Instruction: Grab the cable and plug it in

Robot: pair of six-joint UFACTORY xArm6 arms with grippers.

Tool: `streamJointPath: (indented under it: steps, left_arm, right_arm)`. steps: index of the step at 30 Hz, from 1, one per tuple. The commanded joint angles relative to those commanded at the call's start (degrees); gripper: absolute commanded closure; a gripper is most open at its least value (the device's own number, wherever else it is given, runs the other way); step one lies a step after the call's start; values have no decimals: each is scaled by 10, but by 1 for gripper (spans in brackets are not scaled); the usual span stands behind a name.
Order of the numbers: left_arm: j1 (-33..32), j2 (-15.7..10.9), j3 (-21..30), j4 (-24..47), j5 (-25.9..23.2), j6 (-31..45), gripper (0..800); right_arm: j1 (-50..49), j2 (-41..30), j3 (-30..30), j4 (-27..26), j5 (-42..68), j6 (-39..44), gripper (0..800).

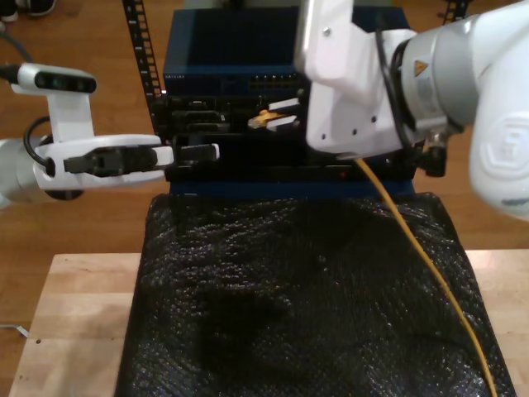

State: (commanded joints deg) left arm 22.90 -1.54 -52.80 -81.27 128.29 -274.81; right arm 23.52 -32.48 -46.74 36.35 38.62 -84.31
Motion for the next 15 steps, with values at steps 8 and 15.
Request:
streamJointPath:
  steps: [8, 15]
  left_arm:
    - [3, -32, -56, 60, -36, 0, 5]
    - [6, -62, -71, 173, -107, 17, 5]
  right_arm:
    - [-91, 4, -11, -3, 103, 18, 800]
    - [-134, 16, -11, -14, 152, 25, 800]
